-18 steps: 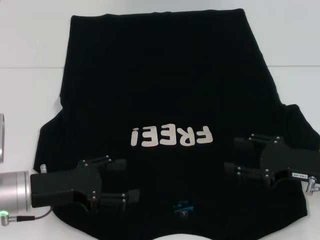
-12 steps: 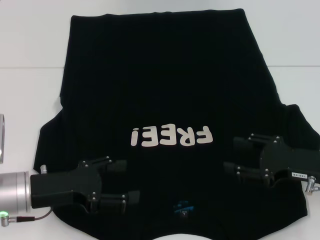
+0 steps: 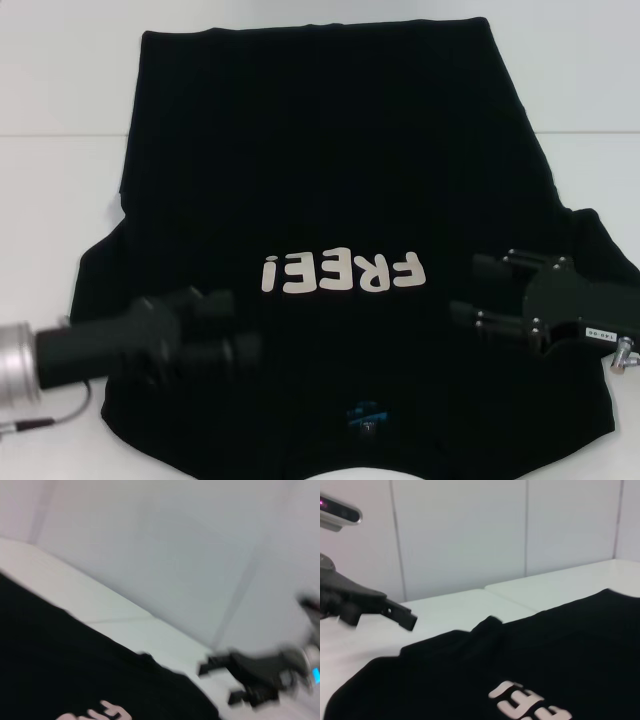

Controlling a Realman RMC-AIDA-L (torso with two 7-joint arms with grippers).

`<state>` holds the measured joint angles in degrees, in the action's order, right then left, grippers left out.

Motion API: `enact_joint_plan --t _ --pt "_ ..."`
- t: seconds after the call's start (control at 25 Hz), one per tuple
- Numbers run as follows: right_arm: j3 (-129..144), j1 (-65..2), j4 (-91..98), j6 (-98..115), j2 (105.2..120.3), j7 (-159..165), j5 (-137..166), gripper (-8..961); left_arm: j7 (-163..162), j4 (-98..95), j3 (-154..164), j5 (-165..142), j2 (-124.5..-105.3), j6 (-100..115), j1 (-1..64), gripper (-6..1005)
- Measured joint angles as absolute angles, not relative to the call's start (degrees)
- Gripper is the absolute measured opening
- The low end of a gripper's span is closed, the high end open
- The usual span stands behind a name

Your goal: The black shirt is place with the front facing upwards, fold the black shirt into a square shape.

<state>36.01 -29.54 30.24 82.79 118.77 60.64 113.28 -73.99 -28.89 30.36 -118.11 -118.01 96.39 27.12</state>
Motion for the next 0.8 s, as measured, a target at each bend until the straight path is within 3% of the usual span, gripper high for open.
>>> enact_joint_plan --t 0.2,0.36,0.56,0.8 --pt "34.21 -29.56 30.32 82.61 118.99 62.56 113.27 740 -103.16 -29.12 23.97 -118.43 -113.36 95.94 28.64 931" --pt "34.16 -29.62 30.33 82.39 119.00 64.85 113.27 740 -116.84 -31.41 23.13 -119.32 -111.47 93.80 28.27 930" --pt "34.13 -29.99 30.32 81.95 119.00 66.49 113.37 740 -133.47 -34.93 22.85 -126.04 -109.89 90.29 28.28 930" --pt "34.49 -30.36 30.33 80.36 119.23 66.57 113.46 740 -139.15 -36.34 23.23 -132.97 -109.49 84.02 29.44 919"
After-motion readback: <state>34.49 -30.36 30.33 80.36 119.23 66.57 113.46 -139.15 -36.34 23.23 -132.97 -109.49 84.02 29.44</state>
